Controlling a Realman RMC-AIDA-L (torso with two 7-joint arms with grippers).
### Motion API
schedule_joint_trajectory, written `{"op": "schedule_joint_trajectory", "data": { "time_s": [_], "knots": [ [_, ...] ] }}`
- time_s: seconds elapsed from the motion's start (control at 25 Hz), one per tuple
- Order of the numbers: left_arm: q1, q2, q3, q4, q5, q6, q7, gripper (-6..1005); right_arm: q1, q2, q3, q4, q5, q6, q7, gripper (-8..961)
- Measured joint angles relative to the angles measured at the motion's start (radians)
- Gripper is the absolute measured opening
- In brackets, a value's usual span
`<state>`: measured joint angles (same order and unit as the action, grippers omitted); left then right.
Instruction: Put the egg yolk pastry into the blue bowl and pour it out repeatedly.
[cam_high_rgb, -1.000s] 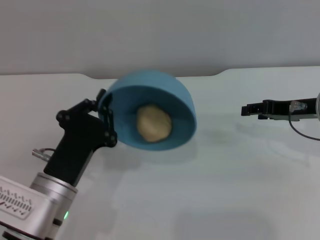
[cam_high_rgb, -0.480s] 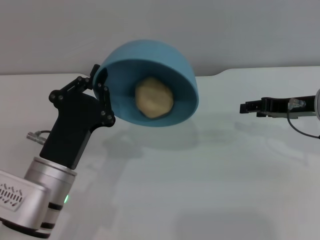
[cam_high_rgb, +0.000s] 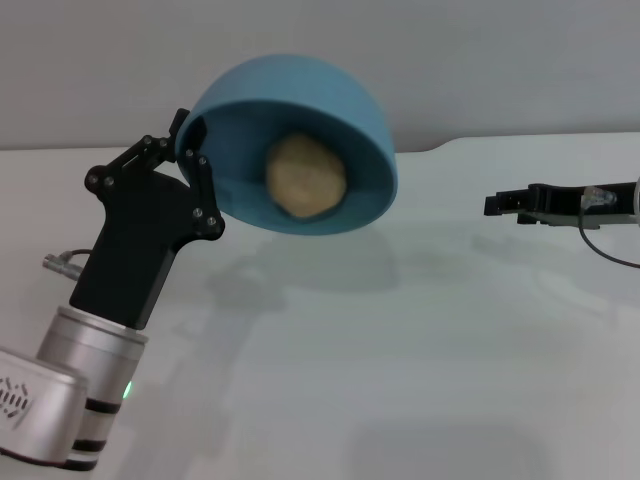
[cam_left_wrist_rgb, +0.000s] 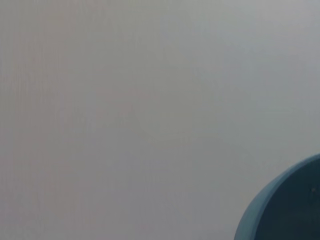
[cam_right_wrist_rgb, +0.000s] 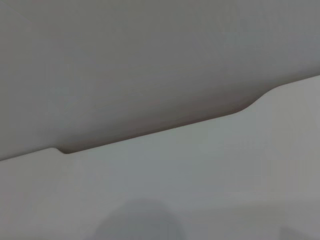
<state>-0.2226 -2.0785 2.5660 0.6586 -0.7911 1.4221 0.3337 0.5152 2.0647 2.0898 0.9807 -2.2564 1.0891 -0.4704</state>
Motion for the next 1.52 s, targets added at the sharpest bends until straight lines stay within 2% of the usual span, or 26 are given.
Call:
{"op": "schedule_joint_trajectory", "data": {
  "time_s": [0.04, 0.36, 0.52, 0.84, 1.08, 1.52],
  "knots": [
    [-0.02, 0.0, 0.025, -0.009, -0.035, 0.004, 0.0, -1, 0.0, 0.0, 0.0, 0.0, 0.002, 0.0, 0.0, 521],
    [-0.083, 0.0, 0.055, -0.011, -0.104, -0.038, 0.003, -1, 0.0, 0.0, -0.001, -0.001, 0.004, 0.0, 0.0, 523],
    [-0.123, 0.0, 0.08, -0.008, -0.181, -0.013, 0.007, -1, 0.0, 0.0, -0.001, -0.001, 0.005, 0.0, 0.0, 522],
    [-0.128, 0.0, 0.115, -0.006, -0.271, 0.008, 0.002, -1, 0.001, 0.0, -0.001, -0.001, 0.005, 0.0, 0.0, 522],
    [-0.093, 0.0, 0.115, -0.01, -0.291, 0.178, -0.032, -1, 0.008, -0.001, 0.003, -0.003, 0.008, 0.0, -0.001, 522],
    [-0.136, 0.0, 0.139, -0.033, -0.283, 0.104, -0.066, -1, 0.012, -0.002, 0.014, -0.004, 0.008, -0.001, -0.001, 523]
  ]
}}
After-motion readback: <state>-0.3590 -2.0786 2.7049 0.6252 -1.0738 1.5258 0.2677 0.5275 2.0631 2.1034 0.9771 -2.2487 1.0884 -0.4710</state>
